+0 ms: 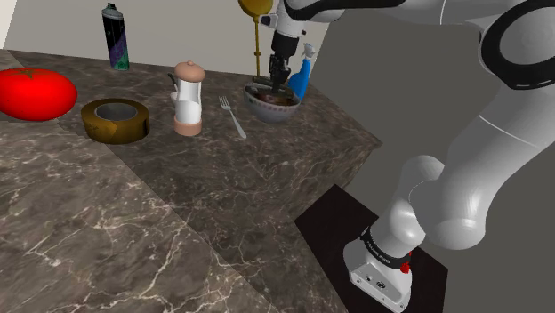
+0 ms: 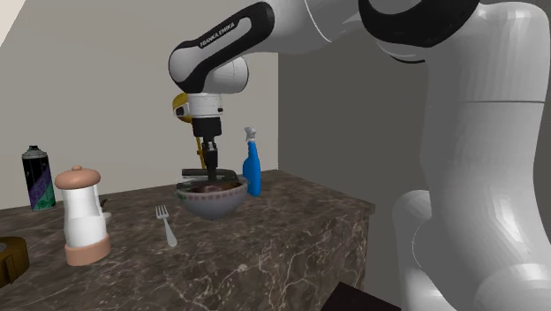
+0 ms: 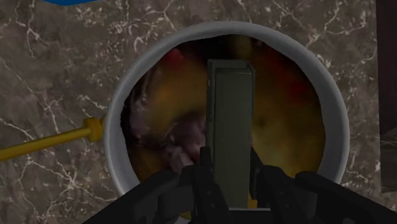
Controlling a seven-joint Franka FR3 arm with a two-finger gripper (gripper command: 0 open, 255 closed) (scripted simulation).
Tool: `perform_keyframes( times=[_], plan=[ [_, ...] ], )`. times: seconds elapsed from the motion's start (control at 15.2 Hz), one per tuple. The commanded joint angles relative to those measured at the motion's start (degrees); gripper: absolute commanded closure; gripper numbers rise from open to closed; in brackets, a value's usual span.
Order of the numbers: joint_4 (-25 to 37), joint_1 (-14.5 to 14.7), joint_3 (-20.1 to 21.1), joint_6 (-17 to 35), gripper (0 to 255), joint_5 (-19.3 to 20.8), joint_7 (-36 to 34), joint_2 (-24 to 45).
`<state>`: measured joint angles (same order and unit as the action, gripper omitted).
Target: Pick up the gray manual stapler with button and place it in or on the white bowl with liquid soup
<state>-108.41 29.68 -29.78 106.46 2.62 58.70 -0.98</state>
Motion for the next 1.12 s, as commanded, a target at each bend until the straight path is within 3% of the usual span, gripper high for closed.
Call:
perform_keyframes(
  times=[0.0,0.26,0.33,0.66,0.92,1.06],
  plan=[
    [-0.7,-0.1,-0.1,-0.3,255,0.2,0.0,0.2],
    [-0.7,-0.1,-0.1,-0.3,255,0.2,0.0,0.2],
    [-0.4,-0.1,-0.1,-0.3,0,0.0,0.0,0.6],
    [-0.7,-0.1,-0.1,-0.3,0,0.2,0.0,0.2],
    [6.5,0.0,0.1,-7.6,0,0.1,0.0,0.1],
    [6.5,0.0,0.1,-7.6,0,0.1,0.0,0.1]
  ],
)
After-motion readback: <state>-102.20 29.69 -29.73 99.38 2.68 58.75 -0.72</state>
